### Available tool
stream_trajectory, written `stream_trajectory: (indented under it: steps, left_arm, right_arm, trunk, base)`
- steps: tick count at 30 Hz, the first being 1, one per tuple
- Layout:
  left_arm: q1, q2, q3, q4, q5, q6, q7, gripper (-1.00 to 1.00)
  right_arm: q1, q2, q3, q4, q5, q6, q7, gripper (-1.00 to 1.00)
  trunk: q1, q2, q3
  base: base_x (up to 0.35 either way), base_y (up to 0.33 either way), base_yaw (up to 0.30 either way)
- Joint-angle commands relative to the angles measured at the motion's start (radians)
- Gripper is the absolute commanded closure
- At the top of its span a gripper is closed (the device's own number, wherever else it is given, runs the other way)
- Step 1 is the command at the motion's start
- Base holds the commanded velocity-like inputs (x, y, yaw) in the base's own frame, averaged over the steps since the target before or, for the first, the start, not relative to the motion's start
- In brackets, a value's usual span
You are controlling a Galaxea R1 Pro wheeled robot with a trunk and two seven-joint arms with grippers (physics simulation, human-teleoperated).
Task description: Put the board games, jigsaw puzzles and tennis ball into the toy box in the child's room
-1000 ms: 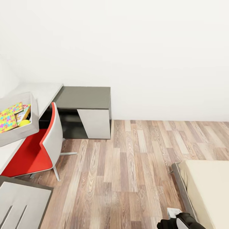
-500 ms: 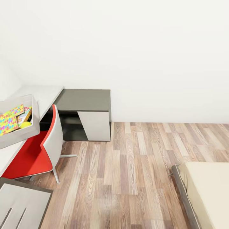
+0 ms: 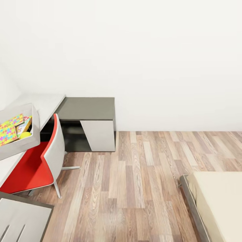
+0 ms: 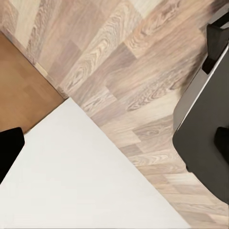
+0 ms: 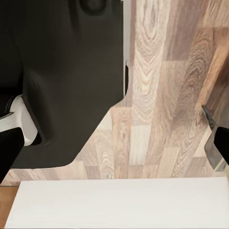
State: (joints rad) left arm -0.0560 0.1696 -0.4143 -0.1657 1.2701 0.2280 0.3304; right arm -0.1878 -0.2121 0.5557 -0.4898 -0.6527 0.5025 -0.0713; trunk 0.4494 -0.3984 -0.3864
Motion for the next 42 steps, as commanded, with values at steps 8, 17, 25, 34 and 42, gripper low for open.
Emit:
stream_trajectory:
  steps: [8, 17, 25, 34, 42]
  left_arm:
    - [0.012, 0.001, -0.005, 0.001, 0.006, 0.004, 0.007, -1.00]
    - [0.015, 0.001, -0.005, 0.003, 0.005, 0.004, 0.007, -1.00]
    - [0.016, 0.001, -0.005, 0.003, 0.005, 0.004, 0.007, -1.00]
    - [0.016, 0.001, -0.004, 0.003, 0.005, 0.004, 0.007, -1.00]
    - [0.016, 0.001, -0.004, 0.003, 0.005, 0.004, 0.007, -1.00]
  right_arm:
    - [0.018, -0.002, 0.008, 0.002, -0.009, -0.029, -0.007, -1.00]
    - [0.024, -0.011, 0.006, 0.003, -0.009, -0.040, -0.007, -1.00]
    - [0.028, -0.021, 0.005, 0.009, -0.008, -0.042, 0.010, -1.00]
    - [0.041, -0.023, 0.008, 0.032, -0.007, -0.042, 0.025, -1.00]
    - [0.052, -0.021, 0.009, 0.039, 0.004, -0.043, 0.029, -1.00]
  trunk:
    - [0.001, -0.002, 0.012]
    - [0.001, -0.002, 0.026]
    - [0.001, -0.002, 0.039]
    - [0.001, -0.002, 0.054]
    - [0.001, -0.002, 0.067]
  base:
    - [0.000, 0.000, -0.088]
    - [0.000, 0.000, -0.102]
    - [0.000, 0.000, -0.116]
    - [0.000, 0.000, -0.122]
    - [0.000, 0.000, -0.123]
